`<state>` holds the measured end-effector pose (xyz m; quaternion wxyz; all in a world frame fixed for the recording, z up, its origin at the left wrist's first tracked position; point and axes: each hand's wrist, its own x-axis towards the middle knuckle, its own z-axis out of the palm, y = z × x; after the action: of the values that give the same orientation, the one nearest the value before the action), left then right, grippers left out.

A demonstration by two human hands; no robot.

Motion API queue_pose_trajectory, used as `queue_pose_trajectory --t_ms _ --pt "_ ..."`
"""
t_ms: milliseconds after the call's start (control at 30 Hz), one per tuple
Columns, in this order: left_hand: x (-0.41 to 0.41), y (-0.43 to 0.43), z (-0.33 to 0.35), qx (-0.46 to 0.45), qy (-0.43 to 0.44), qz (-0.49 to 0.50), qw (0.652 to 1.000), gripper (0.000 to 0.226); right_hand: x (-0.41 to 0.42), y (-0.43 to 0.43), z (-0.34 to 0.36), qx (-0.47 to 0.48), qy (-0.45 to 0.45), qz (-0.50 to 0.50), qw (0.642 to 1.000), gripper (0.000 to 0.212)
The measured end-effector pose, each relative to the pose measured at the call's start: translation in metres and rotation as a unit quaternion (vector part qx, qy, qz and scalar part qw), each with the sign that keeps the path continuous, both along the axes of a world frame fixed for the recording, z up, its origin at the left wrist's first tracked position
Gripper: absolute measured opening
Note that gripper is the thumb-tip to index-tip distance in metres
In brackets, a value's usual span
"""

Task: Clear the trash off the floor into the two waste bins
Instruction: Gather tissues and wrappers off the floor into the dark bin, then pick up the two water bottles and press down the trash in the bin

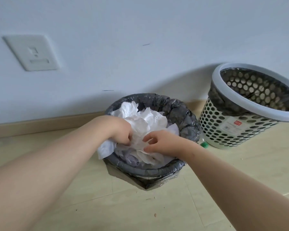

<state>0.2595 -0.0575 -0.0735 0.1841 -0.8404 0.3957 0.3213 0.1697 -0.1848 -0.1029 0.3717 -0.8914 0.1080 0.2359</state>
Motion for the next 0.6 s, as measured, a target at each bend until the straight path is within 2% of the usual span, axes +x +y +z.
queue_pose_trajectory --t_ms 333,533,600 --pt "0.074 0.116 -0.011 -0.006 0.018 0.202 0.979 0.025 0.079 0.122 -0.010 0.015 -0.005 0.109 0.994 0.045" --pt "0.103 0.151 -0.021 -0.107 0.019 0.264 0.958 0.021 0.131 0.152 0.001 -0.005 0.016 0.111 0.994 0.026" --pt "0.104 0.154 -0.023 -0.149 0.016 0.279 0.948 0.022 0.139 0.146 0.008 -0.028 0.024 0.103 0.994 0.025"
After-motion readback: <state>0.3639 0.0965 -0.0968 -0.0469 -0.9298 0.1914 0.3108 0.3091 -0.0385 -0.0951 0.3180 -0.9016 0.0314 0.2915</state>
